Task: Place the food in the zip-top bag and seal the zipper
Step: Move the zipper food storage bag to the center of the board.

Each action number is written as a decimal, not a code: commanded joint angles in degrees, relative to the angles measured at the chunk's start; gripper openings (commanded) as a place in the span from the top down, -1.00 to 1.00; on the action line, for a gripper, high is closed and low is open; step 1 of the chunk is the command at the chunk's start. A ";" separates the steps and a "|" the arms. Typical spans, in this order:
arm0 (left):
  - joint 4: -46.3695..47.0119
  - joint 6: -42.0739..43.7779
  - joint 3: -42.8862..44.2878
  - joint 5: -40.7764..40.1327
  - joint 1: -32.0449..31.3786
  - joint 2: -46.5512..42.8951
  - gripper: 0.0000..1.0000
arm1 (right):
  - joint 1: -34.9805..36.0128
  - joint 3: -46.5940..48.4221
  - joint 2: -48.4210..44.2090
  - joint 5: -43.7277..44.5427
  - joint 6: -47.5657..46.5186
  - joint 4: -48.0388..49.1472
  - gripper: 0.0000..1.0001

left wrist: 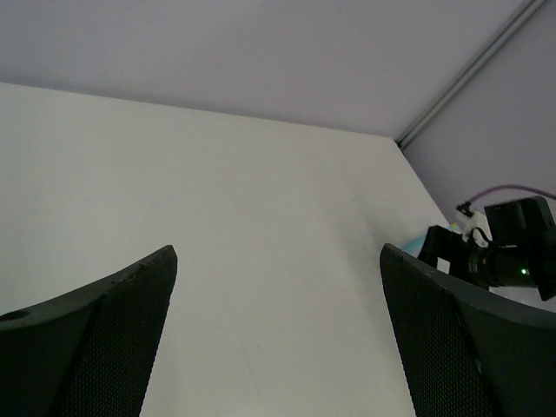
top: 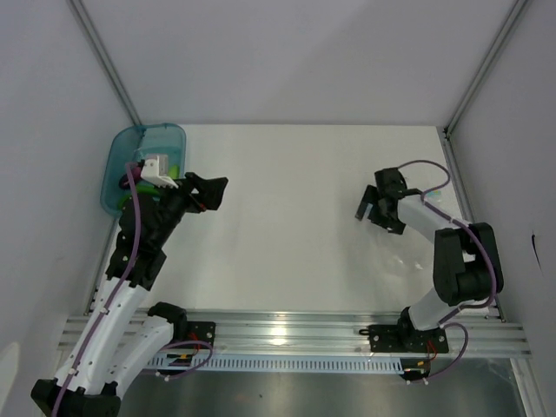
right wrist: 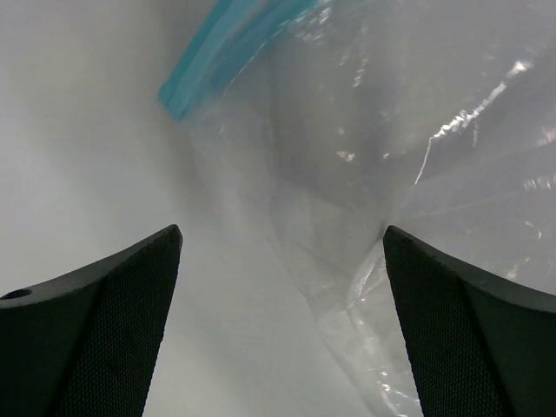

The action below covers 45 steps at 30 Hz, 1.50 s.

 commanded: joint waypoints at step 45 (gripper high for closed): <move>-4.71 -5.44 7.34 22.19 0.44 13.73 -0.73 | 18.53 -1.01 -9.01 -24.49 8.16 8.37 -0.99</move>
